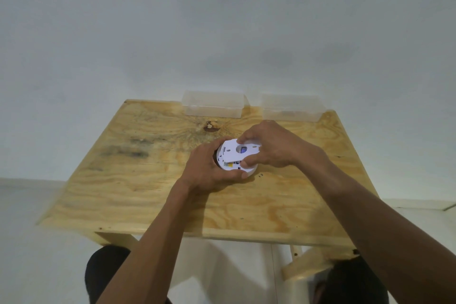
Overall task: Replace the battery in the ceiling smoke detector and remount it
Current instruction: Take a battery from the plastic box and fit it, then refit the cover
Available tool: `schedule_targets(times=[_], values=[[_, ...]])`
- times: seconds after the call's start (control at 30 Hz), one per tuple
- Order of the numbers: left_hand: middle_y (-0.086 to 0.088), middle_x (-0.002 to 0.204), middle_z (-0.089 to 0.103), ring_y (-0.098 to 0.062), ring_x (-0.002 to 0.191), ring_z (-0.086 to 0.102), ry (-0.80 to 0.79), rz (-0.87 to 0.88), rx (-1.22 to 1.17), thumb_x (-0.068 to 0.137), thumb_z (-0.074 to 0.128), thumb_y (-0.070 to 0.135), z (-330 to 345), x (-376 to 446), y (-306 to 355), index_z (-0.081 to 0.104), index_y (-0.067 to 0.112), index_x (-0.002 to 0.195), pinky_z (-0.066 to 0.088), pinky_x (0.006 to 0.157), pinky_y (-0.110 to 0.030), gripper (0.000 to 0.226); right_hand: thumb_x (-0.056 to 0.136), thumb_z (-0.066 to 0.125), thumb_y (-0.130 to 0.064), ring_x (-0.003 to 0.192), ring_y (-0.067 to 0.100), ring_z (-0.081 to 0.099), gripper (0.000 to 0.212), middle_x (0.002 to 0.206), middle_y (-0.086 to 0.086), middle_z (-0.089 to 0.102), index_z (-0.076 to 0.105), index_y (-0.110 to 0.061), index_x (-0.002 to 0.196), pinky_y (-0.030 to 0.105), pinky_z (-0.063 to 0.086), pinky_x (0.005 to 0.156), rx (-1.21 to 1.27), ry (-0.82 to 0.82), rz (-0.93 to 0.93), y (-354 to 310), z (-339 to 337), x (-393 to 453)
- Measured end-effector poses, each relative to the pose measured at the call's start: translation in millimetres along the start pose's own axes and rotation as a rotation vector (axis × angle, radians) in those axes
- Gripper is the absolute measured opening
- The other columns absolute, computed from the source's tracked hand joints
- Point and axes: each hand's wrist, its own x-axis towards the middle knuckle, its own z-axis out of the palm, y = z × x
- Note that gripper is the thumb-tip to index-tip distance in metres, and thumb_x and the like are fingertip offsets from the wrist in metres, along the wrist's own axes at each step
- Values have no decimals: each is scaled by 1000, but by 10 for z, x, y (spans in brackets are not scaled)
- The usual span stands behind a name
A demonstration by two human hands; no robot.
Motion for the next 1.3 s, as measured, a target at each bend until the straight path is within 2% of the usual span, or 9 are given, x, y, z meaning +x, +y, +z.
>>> schedule_targets(times=[0.13,0.23,0.43,0.6,0.73,0.87,1.07,1.3], values=[[16,114,70,-2,103,66,-24,-30,23,50,86,64,-2,10,-26,59,35,128,57,89,-39,88,76,81,-43,98,15,53,48,121,-1,67,71,-27,119,34,44,79,45,-17,-52,-5,95,3],[15,118,69,-4,107,66,-37,-64,7,47,87,66,-10,15,-33,57,33,132,56,92,-41,96,75,80,-44,97,16,54,46,118,-1,67,72,-28,118,35,46,78,51,-33,-50,12,116,33],[17,117,69,0,105,65,-37,-64,14,46,86,64,-10,15,-24,58,33,132,56,91,-37,95,76,81,-41,100,18,54,45,119,-3,65,73,-25,117,36,46,82,72,-66,-49,28,116,57],[17,117,68,0,105,64,-36,-59,18,45,82,67,-13,13,-15,57,32,133,55,92,-35,98,80,79,-37,120,21,52,46,137,-1,56,70,-24,123,42,46,97,107,-91,-27,72,127,64],[17,115,67,3,104,63,-33,-61,12,44,82,68,-13,14,-12,57,30,134,55,92,-35,101,85,76,-33,127,21,47,41,140,-1,52,68,-24,125,44,44,102,122,-96,-24,111,152,69],[22,110,67,12,101,60,-32,-59,13,44,83,67,-10,16,-16,58,34,131,56,90,-33,96,85,76,-30,124,21,47,45,139,-2,55,66,-23,128,41,43,100,111,-53,-13,115,179,46],[21,110,68,10,101,61,-18,-51,32,45,84,65,-1,21,-29,58,34,130,56,89,-31,94,81,80,-31,117,19,54,55,136,-2,60,62,-23,132,32,44,90,159,17,43,119,204,-9],[28,105,65,16,96,59,-9,-46,21,44,82,66,-3,2,15,59,37,125,54,83,-24,89,79,82,-31,113,20,56,56,132,1,60,63,-21,131,32,46,88,186,39,70,75,185,-70]])
